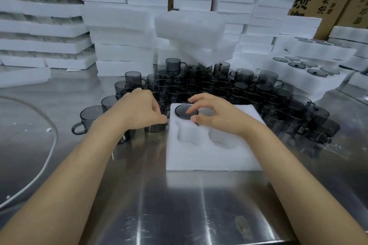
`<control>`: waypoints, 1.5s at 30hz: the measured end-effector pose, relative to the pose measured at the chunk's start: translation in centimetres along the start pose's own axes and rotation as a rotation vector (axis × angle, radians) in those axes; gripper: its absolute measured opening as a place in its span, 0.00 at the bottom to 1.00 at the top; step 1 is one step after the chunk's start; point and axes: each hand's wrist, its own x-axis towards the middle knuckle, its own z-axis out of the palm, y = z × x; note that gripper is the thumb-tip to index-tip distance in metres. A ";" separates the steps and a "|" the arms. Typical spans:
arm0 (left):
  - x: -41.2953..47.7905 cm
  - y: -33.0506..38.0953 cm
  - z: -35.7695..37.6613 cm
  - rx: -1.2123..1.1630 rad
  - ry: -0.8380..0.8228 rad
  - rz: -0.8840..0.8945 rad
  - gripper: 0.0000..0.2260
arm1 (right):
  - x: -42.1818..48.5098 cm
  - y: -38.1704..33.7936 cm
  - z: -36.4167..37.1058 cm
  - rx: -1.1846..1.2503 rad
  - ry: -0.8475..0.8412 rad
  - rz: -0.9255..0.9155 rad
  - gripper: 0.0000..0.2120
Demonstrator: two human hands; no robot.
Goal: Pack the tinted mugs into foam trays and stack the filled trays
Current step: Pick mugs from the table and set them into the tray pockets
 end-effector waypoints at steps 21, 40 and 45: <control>-0.1 2.2 1.0 0.119 0.753 0.627 0.03 | -0.1 -0.7 -0.9 0.540 0.535 -0.130 0.12; -0.4 2.4 1.7 -0.031 0.802 0.411 0.19 | -0.7 -1.3 -1.6 0.660 0.534 -0.123 0.25; -1.0 2.8 1.9 0.080 0.562 0.296 0.13 | -2.4 0.3 -4.3 0.614 0.458 0.052 0.21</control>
